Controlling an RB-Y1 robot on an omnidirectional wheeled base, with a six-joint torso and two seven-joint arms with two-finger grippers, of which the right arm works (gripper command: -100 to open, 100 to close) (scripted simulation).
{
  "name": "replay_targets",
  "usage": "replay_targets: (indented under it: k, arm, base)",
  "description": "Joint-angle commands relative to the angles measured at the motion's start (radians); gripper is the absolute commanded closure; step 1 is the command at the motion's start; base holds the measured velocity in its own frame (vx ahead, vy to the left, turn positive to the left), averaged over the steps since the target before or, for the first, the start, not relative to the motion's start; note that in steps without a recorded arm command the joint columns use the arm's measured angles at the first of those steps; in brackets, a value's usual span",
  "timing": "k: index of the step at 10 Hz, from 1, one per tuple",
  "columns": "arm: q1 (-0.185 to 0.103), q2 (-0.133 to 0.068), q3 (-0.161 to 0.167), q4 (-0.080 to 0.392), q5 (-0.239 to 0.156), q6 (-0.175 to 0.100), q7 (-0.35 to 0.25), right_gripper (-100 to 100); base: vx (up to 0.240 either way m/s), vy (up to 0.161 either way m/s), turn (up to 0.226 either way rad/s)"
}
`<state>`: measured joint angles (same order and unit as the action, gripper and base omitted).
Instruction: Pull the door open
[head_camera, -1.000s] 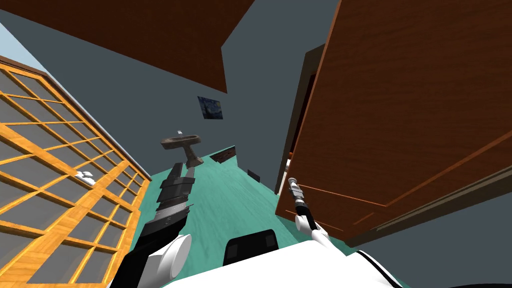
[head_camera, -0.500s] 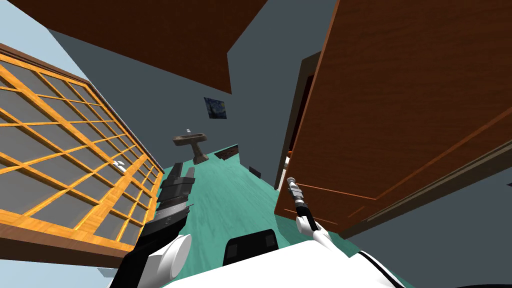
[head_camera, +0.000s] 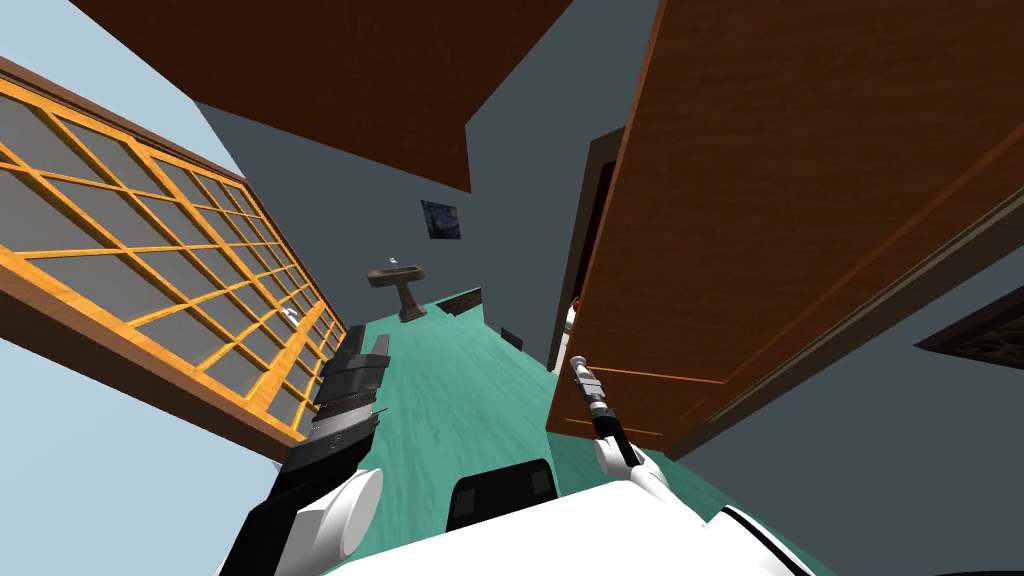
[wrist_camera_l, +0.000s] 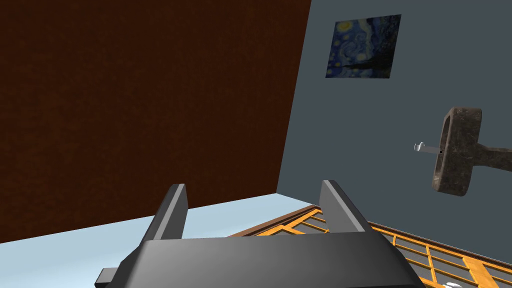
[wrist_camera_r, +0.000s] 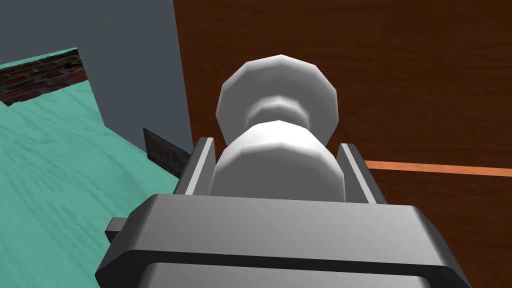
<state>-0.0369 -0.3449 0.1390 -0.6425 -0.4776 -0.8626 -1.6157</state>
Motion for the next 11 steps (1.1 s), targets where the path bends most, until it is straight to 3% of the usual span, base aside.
replay_targets:
  k: [1,8,10,11]
  arm:
    - [0.000,0.000,0.000,0.000,0.000,0.000,0.000,100]
    - [0.049,-0.066,0.104,-0.031,0.057,-0.054,-0.107,100]
    - [0.048,-0.069,0.106,-0.028,0.058,-0.053,-0.109,100]
    - [0.061,-0.081,0.124,-0.026,0.068,-0.071,-0.128,100]
  base:
    - [-0.103,-0.013,0.025]
    - [-0.222,-0.031,0.079]
    - [-0.161,-0.029,0.027]
    - [-0.119,-0.025,0.079]
